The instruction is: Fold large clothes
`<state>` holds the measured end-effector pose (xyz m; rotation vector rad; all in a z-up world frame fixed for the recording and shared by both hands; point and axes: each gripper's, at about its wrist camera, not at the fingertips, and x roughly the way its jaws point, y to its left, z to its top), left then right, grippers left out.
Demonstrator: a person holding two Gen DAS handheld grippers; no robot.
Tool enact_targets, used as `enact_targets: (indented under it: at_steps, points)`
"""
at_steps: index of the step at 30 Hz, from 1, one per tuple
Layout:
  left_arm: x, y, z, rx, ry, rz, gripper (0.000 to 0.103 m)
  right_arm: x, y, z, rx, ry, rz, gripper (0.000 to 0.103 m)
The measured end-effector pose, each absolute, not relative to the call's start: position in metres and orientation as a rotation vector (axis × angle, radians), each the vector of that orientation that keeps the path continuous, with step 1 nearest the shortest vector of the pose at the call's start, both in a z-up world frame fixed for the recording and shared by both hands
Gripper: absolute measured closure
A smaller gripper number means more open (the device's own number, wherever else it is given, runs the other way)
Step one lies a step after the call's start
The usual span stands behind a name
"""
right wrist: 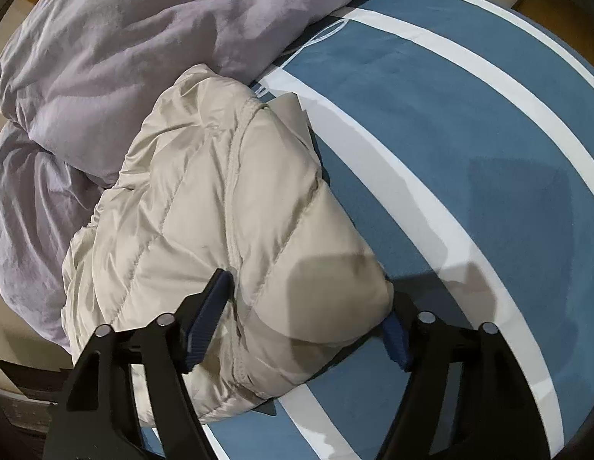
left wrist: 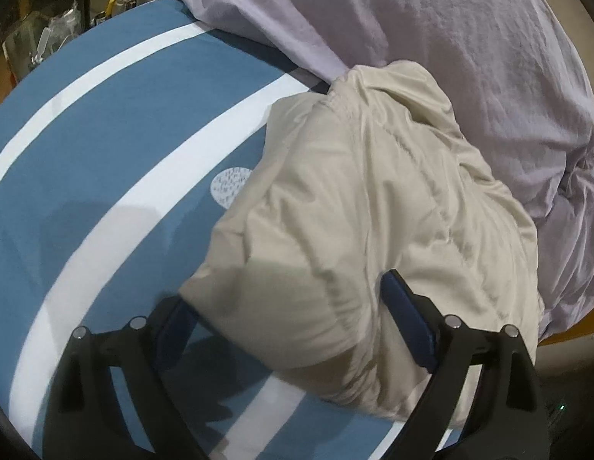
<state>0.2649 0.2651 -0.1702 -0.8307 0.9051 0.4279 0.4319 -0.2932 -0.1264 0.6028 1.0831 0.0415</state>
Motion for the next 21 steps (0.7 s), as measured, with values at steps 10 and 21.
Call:
enact_targets:
  at_steps: [10, 21]
  points:
    - [0.254, 0.258, -0.141, -0.808, 0.815, 0.390, 0.071, 0.411, -0.280, -0.102, 0.449, 1.005, 0.078, 0.075]
    - [0.148, 0.261, -0.138, -0.818, 0.800, 0.428, 0.071, 0.330, -0.285, -0.109, 0.450, 1.028, 0.195, 0.075]
